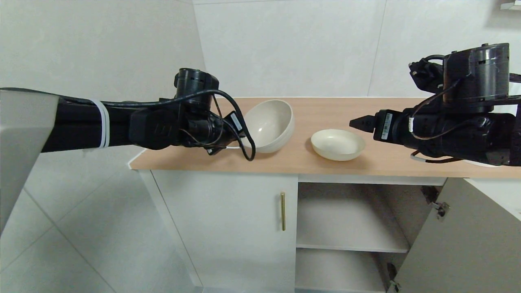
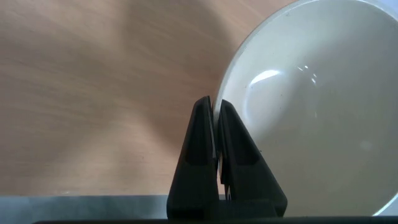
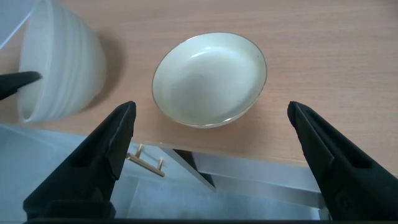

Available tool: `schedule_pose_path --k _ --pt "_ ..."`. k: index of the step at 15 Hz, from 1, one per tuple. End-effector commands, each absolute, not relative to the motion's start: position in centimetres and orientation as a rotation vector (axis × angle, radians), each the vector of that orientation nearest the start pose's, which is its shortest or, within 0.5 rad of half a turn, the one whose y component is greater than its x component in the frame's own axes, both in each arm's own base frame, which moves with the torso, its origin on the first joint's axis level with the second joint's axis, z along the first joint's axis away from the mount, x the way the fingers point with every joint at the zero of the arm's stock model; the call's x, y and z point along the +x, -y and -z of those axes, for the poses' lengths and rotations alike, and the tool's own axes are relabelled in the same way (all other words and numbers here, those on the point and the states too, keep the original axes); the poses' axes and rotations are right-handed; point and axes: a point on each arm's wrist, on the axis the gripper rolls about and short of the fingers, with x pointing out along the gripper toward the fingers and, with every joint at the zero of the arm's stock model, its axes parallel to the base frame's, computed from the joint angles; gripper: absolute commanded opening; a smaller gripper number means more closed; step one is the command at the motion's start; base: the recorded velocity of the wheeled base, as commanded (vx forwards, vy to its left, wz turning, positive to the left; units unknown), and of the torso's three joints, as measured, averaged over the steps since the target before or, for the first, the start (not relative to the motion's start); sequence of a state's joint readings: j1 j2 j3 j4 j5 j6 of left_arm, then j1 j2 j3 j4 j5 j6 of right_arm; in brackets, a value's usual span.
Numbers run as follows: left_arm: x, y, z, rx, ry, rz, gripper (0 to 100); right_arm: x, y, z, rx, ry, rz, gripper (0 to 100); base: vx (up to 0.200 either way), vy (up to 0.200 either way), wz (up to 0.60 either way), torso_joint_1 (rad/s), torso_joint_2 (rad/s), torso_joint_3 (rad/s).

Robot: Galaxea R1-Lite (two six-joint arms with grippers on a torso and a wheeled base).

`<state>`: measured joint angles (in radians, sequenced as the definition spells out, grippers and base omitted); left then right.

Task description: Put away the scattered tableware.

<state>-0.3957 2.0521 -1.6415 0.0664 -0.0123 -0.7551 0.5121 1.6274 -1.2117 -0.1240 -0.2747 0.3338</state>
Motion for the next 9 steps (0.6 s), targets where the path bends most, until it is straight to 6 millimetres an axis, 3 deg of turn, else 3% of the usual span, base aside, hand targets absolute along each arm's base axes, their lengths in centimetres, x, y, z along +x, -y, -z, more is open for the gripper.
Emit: schedule_pose_path --k 1,6,9 --pt "37.5 15.7 -22.9 -0.638 -0.585 0.213 0 27.4 -14.5 -26.3 0.21 -0.323 -0.179 100 0.0 0.0 0.0 0.0 0.0 0.0" --pt "33.2 14.2 -24.4 -0.557 -0.611 0.344 0 31.6 -14.1 -24.1 0.184 -0.394 -0.065 100 0.0 0.0 0.0 0.0 0.0 0.0" --pt "31.3 13.5 -23.9 -0.47 -0.578 0.413 0 34.5 -14.5 -22.3 0.177 -0.401 0.048 100 0.0 0.0 0.0 0.0 0.0 0.0"
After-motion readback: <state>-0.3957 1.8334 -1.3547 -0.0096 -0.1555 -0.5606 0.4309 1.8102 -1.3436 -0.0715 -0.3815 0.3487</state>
